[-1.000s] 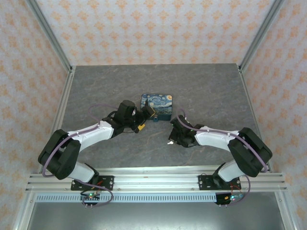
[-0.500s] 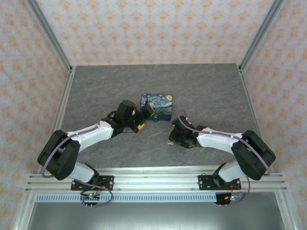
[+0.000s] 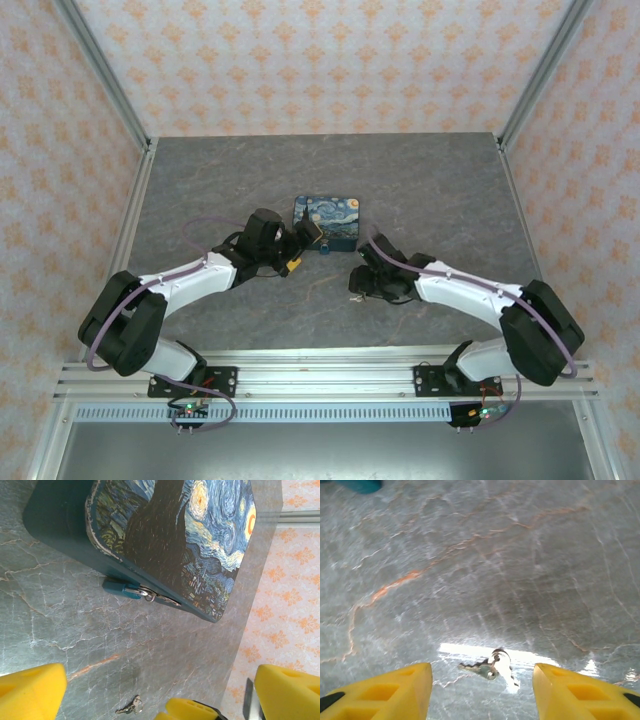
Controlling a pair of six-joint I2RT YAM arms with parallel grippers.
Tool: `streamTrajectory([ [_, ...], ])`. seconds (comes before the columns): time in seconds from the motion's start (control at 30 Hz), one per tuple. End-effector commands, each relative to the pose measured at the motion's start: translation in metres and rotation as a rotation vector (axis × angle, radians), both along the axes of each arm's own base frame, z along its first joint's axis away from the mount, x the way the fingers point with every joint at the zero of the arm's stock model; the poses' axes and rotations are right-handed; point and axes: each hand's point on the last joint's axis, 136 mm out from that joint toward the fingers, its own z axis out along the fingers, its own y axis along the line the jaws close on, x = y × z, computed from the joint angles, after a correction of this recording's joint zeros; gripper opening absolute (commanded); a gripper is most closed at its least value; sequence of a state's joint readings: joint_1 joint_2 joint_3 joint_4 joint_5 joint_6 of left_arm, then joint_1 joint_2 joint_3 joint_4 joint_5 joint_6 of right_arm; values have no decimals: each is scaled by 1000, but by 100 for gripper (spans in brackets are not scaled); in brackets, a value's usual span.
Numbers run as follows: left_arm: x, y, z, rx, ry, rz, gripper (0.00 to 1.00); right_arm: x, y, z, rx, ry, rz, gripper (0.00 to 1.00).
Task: Unlock the padlock with the key
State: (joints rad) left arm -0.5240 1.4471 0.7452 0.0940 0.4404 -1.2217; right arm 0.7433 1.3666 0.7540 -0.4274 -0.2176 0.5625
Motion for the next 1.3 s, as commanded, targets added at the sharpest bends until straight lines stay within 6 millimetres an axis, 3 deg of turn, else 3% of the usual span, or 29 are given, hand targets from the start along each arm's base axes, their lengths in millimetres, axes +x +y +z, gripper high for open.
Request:
streamTrajectory([
  [0.0,1,-4,2,20,-21,-19,97,-17,-6,-7,-146,38,207,55],
  [0.37,2,-2,8,35,-32,-24,97,-25,-17,-23,-367,79,376,49],
  [0.97,3,-2,4,41,-23,-19,97,-10,-7,-46,-461,86,447,44],
  [1.27,3,-2,2,43,-21,-18,97,-9,-4,-53,-462,104,447,33],
])
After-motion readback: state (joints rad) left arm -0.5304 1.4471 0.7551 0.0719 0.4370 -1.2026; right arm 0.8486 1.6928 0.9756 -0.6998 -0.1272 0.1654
